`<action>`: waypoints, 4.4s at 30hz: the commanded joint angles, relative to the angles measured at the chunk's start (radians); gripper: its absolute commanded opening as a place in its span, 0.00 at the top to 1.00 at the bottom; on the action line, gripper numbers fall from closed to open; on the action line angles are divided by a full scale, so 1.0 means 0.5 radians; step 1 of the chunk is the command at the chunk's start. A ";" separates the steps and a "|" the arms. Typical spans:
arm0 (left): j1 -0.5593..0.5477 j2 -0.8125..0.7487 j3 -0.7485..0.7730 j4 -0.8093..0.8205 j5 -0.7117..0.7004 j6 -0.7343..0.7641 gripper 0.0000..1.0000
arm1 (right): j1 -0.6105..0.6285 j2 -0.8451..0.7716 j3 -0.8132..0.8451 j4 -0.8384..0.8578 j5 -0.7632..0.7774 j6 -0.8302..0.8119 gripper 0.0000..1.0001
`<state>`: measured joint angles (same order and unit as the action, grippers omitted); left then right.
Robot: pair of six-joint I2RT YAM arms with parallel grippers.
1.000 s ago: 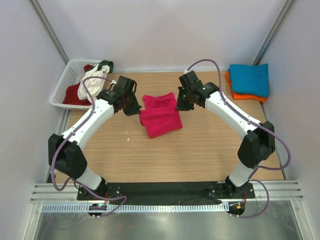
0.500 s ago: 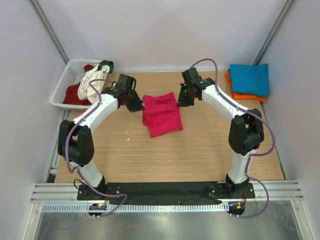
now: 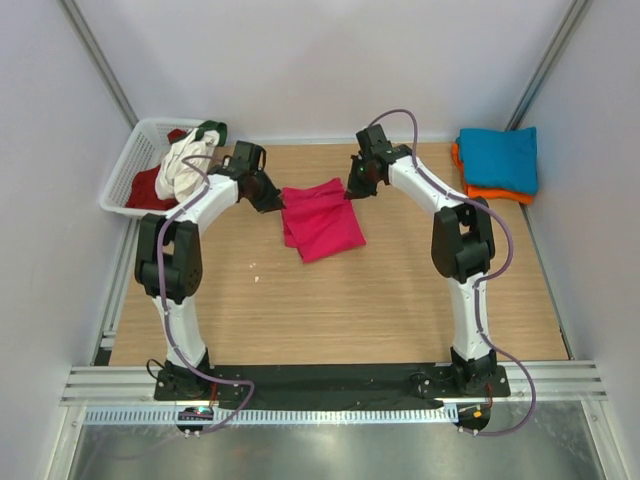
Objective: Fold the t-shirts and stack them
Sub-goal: Fold the tshirt
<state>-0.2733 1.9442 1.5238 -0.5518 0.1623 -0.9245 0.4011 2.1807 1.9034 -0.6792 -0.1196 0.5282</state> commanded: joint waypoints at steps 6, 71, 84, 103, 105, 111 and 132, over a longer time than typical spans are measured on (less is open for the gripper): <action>0.028 -0.053 0.112 0.048 0.028 0.131 1.00 | -0.032 -0.177 -0.027 0.147 -0.040 -0.056 0.99; -0.767 -1.109 -0.624 -0.379 -0.619 0.395 0.15 | -0.020 -1.552 -1.721 0.207 -0.224 0.005 0.31; -0.677 -1.013 -1.188 0.014 -0.285 -0.246 0.35 | 0.017 -0.968 -1.552 0.607 -0.430 -0.250 0.50; -0.677 -0.719 -1.167 0.217 -0.242 -0.176 0.38 | 0.091 -0.781 -1.466 0.579 -0.439 -0.246 0.56; -0.677 -0.707 -1.158 0.159 -0.272 -0.173 0.34 | 0.091 -0.769 -1.451 0.567 -0.430 -0.256 0.59; -0.677 -0.695 -1.188 0.195 -0.263 -0.136 0.34 | 0.094 -0.738 -1.417 0.546 -0.402 -0.265 0.90; -0.677 -0.811 -0.860 0.294 -0.279 0.183 1.00 | 0.094 -1.026 -1.340 0.349 -0.197 -0.216 0.99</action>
<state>-0.6109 1.5925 1.0264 -0.4522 0.0349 -0.8986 0.4435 1.7424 1.2098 -0.5011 -0.2596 0.4095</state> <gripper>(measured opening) 0.010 0.026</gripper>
